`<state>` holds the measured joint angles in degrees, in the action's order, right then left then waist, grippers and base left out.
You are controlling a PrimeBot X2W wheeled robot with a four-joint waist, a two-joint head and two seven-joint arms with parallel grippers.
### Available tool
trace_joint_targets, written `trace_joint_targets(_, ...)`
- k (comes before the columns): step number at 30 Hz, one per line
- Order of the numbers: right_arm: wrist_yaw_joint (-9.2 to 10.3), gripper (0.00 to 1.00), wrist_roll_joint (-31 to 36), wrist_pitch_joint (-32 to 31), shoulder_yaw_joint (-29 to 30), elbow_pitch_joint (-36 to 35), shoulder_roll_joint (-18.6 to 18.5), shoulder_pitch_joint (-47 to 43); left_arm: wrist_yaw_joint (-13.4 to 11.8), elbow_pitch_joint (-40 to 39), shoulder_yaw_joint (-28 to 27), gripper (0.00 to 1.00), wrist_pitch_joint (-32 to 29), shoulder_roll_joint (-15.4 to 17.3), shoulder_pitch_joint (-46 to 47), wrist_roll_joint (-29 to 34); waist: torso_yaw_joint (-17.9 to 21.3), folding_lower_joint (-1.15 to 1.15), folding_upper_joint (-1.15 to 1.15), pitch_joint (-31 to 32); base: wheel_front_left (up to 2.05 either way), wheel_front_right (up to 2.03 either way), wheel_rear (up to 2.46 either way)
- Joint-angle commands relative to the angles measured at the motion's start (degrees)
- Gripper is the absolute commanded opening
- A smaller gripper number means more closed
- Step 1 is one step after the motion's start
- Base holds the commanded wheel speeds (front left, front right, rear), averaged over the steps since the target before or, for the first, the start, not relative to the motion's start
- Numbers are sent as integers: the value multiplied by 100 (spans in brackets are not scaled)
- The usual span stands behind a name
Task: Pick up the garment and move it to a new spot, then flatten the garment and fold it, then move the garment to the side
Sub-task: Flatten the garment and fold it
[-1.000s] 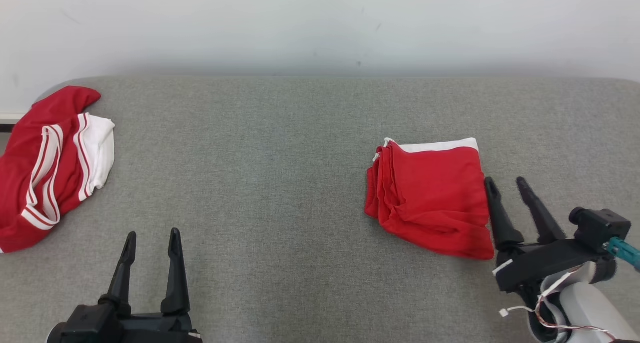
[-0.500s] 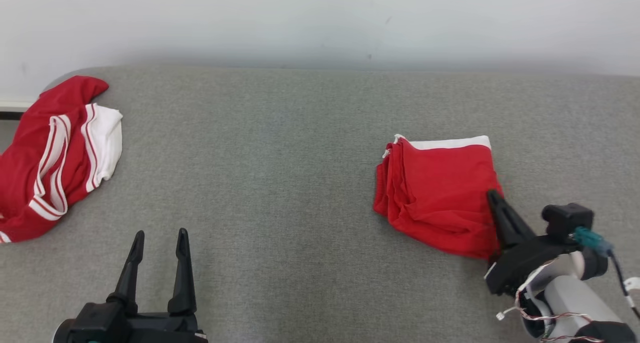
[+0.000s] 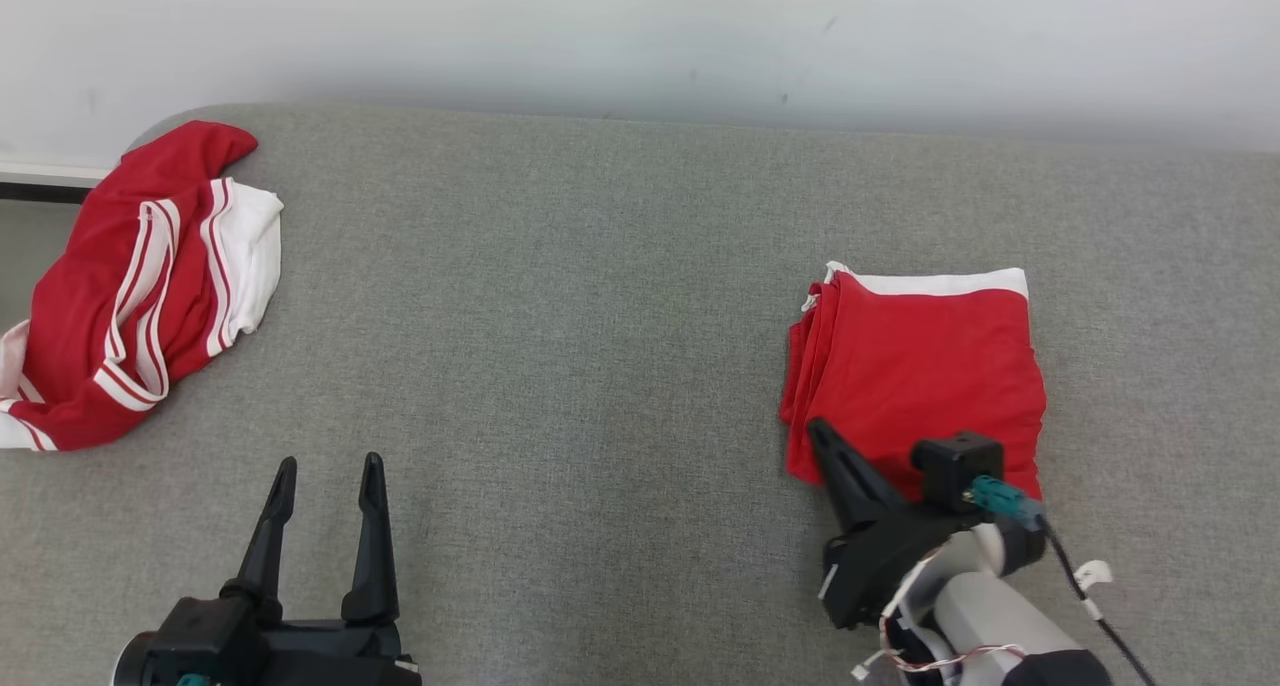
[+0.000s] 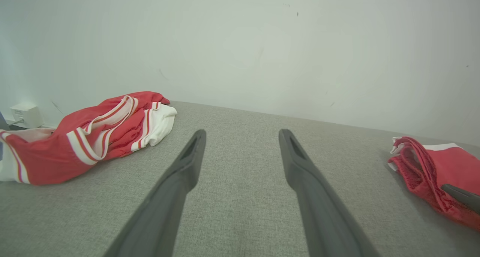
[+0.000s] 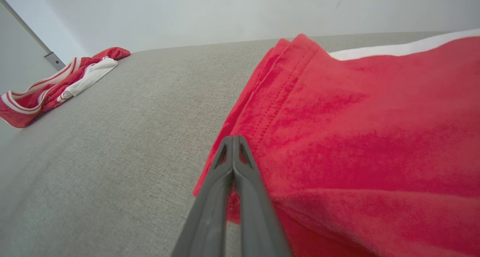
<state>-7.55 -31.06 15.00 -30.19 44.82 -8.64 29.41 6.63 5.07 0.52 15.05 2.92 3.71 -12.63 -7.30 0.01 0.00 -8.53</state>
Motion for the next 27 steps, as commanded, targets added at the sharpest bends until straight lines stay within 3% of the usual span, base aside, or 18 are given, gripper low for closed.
trace_joint_targets(1,14,0,24,21,-23,-42,89,6,33,32,21,100,19,-3,85,-4,-2,-1,0,-5,0,0,0)
trace_joint_targets(6,14,0,85,15,128,-321,148,12,28,65,-24,100,18,-3,94,25,90,-1,0,14,0,0,0)
trace_joint_targets(14,14,0,367,14,540,-1201,-135,-286,41,93,-133,100,18,-2,78,93,392,-1,0,79,0,0,0)
trace_joint_targets(20,14,0,518,13,1170,-1895,-384,-703,65,126,-221,100,19,-2,66,172,660,-1,0,171,0,0,0)
trace_joint_targets(27,14,0,723,14,1901,-2493,-339,-1333,83,160,-340,100,19,-1,-46,244,884,-1,0,292,0,0,0)
